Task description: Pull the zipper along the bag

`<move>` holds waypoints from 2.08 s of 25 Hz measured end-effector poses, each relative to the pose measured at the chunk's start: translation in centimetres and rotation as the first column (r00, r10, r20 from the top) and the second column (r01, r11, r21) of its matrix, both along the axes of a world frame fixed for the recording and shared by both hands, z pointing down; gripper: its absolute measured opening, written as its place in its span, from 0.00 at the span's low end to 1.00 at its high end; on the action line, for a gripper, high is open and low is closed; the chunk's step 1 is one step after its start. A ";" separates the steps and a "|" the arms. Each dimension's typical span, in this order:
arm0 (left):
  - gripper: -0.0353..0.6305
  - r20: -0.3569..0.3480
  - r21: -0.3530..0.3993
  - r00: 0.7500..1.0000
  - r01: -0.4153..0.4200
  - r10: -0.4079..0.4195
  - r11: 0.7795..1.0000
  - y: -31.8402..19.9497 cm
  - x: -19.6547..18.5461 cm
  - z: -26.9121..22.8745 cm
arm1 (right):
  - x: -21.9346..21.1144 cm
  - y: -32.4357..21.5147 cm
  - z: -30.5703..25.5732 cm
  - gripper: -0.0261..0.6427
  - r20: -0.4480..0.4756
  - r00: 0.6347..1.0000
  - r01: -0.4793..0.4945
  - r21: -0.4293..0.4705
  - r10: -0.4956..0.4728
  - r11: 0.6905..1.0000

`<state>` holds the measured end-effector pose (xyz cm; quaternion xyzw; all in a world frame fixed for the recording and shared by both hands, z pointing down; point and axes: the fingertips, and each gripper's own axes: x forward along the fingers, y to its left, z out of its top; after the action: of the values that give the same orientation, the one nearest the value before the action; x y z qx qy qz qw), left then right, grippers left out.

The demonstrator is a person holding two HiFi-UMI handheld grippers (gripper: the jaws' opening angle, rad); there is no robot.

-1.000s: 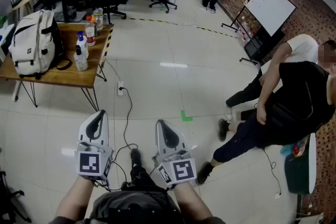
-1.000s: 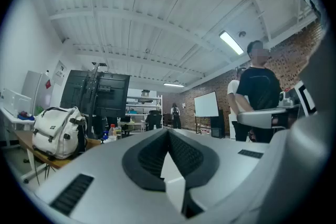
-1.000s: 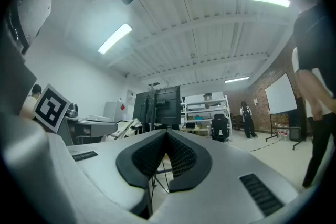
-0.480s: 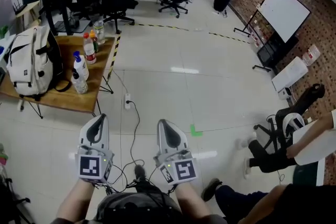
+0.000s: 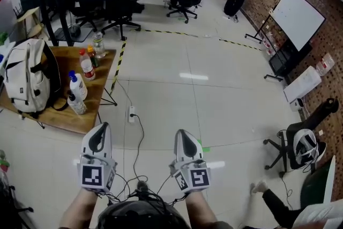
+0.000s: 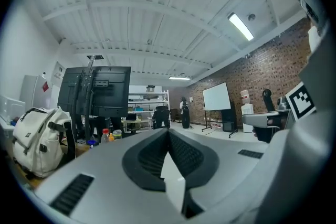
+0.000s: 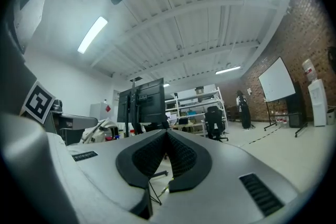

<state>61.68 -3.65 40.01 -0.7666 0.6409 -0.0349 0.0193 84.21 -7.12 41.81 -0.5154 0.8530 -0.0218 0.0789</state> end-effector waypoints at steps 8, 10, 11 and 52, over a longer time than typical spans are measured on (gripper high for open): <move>0.09 -0.010 -0.003 0.999 0.053 -0.053 0.999 -3.2 1.2 0.3 | 2.9 -5.3 -0.3 0.03 0.001 1.000 -0.014 0.021 0.014 1.000; 0.09 -0.008 0.004 0.998 0.063 -0.063 0.998 -3.3 1.4 -0.1 | 2.7 -5.9 -1.0 0.03 0.004 1.000 0.000 0.035 0.000 0.999; 0.09 -0.002 0.007 0.998 0.062 -0.062 0.998 -3.3 1.5 -0.3 | 2.6 -6.0 -1.3 0.03 0.006 1.000 0.007 0.040 -0.007 0.999; 0.09 -0.016 0.056 0.999 0.050 -0.049 0.997 -3.5 -26.1 -2.5 | -22.1 -2.2 -5.2 0.03 -0.068 0.994 -0.083 0.084 0.089 0.993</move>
<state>35.54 -7.12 37.50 -0.7499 0.6605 -0.0118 0.0352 62.07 -9.29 36.65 -0.5483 0.8326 0.0348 0.0703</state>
